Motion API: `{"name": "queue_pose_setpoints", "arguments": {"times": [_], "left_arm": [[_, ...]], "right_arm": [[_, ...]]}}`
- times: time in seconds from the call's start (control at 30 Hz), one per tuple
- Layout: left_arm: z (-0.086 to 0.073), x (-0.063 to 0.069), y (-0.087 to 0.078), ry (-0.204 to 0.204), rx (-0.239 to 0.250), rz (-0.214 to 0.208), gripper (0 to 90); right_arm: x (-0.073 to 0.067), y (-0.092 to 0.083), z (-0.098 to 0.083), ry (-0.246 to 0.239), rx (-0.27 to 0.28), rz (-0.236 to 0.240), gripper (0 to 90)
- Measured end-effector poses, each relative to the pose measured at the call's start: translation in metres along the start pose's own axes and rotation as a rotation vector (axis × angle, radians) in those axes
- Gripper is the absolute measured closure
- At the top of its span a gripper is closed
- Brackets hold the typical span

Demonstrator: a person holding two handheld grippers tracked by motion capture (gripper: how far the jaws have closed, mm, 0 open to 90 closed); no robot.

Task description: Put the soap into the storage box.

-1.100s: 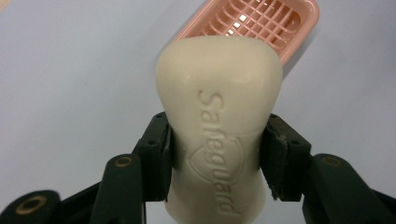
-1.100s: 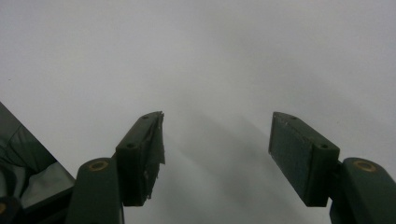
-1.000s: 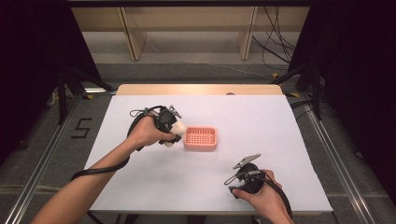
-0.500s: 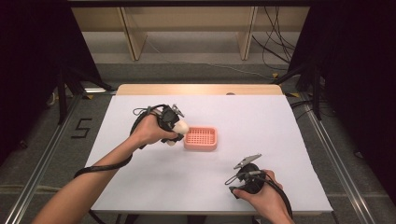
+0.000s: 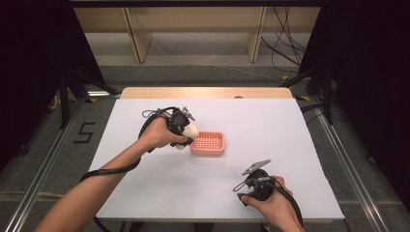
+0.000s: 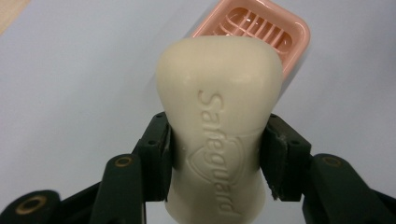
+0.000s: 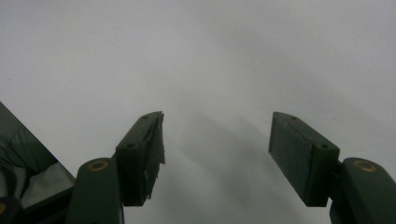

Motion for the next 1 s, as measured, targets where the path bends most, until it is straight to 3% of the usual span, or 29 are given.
{"name": "queue_pose_setpoints", "arguments": {"times": [0.27,0.3,0.33,1.0], "left_arm": [[0.0032,0.0002,0.0023,0.006,0.008,0.002,49.2],[0.0035,0.0002,0.0027,0.006,0.008,0.002,49.2],[0.0033,-0.0004,0.0028,0.012,0.003,0.002,49.2],[0.0089,-0.0005,0.0095,0.007,0.001,0.005,49.3]], "right_arm": [[0.0003,0.0006,0.0000,-0.004,0.000,-0.003,36.2],[0.0027,0.0006,0.0000,-0.016,-0.001,-0.020,36.2],[0.0002,0.0006,0.0001,-0.005,0.001,-0.002,36.2],[0.0004,0.0003,-0.0005,-0.005,0.000,-0.001,36.2]]}}
Point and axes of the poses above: each handheld gripper's, and its own axes: y roughly forward along the jaws, z roughly out of its top, x roughly to its right, the point moved 8 cm from there along y, roughly forward along the jaws, and after that the axes turned 5 degrees about y, right-handed, at the moved point
